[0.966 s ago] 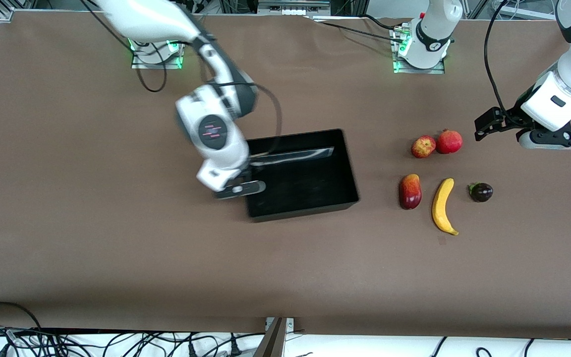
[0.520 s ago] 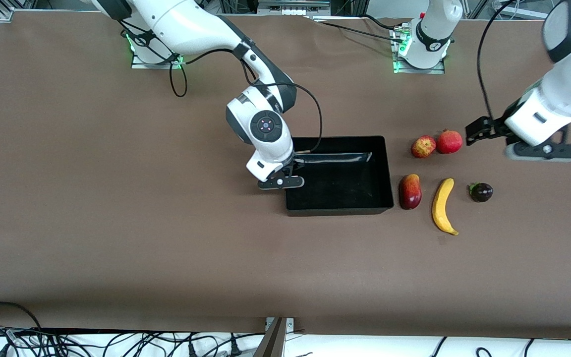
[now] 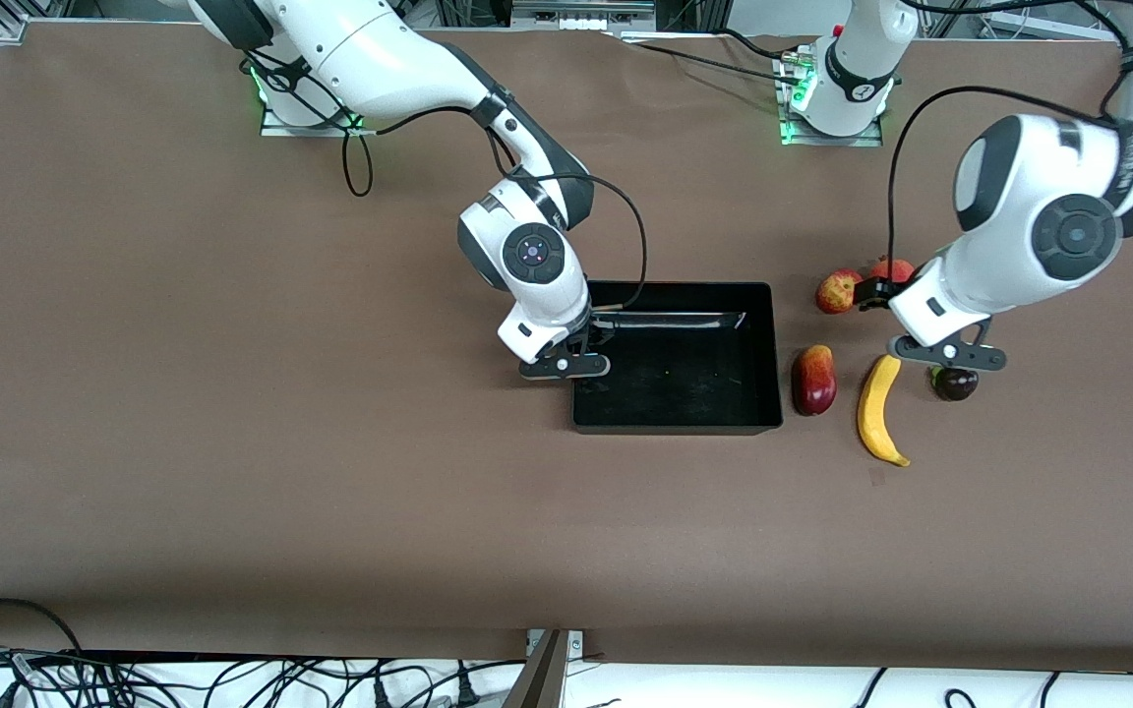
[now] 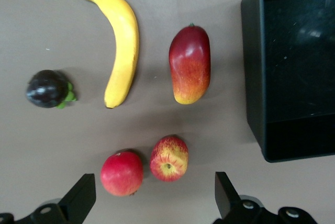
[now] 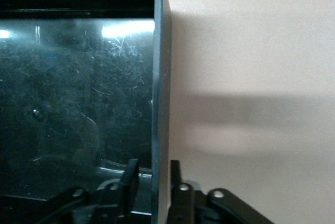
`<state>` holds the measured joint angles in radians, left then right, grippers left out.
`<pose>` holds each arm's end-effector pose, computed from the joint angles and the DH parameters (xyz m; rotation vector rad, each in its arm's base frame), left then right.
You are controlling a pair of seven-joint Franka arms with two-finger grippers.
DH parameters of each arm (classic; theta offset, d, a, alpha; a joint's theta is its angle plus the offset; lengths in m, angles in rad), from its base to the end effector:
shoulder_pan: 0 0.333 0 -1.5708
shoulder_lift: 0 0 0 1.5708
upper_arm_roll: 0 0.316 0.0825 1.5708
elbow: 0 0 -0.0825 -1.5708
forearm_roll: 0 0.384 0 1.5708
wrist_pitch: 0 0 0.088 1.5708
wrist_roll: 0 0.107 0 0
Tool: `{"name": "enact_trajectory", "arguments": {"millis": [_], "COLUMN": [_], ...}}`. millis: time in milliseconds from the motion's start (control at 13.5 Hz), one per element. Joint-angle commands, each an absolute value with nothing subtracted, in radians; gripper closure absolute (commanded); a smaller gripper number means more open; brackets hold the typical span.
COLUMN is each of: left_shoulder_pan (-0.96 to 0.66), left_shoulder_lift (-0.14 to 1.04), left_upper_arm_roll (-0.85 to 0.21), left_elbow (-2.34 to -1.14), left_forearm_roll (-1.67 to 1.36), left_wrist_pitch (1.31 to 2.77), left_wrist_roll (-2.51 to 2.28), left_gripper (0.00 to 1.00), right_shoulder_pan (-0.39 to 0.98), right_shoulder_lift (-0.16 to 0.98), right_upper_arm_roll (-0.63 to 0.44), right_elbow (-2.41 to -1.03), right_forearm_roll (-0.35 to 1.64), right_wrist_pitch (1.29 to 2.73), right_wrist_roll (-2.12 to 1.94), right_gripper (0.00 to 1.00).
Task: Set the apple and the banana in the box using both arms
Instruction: 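Push the box with the right gripper while the left gripper reaches the apple, then grasp the red apple with the left gripper while the right gripper withdraws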
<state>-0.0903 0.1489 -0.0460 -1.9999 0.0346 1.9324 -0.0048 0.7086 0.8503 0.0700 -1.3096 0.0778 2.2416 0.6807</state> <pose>0.5534 -0.0729 0.3693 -3.0763 0.2273 0.3313 0.5439 0.5217 0.2365 -3.0006 -0.0391 0.0217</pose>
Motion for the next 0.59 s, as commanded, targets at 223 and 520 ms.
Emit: {"name": "enact_trajectory", "arguments": {"millis": [223, 520], "left_shoulder_pan": [-0.083, -0.081], "left_shoulder_lift": [0.037, 0.064], "left_upper_arm_roll": [-0.057, -0.055], "left_elbow": [-2.400, -2.568], "left_forearm_roll": [0.067, 0.069], "left_wrist_pitch": [2.322, 2.590], "left_wrist_roll": [0.037, 0.037], "left_gripper": [0.00, 0.00], "right_shoulder_pan": [0.603, 0.424], "right_shoulder_lift": [0.669, 0.461], "right_upper_arm_roll": [-0.018, -0.020], "right_elbow": [-1.279, -1.284], "right_forearm_roll": [0.098, 0.121], "right_wrist_pitch": [2.056, 1.795], "right_wrist_roll": [0.631, 0.402], "right_gripper": [0.00, 0.00]}}
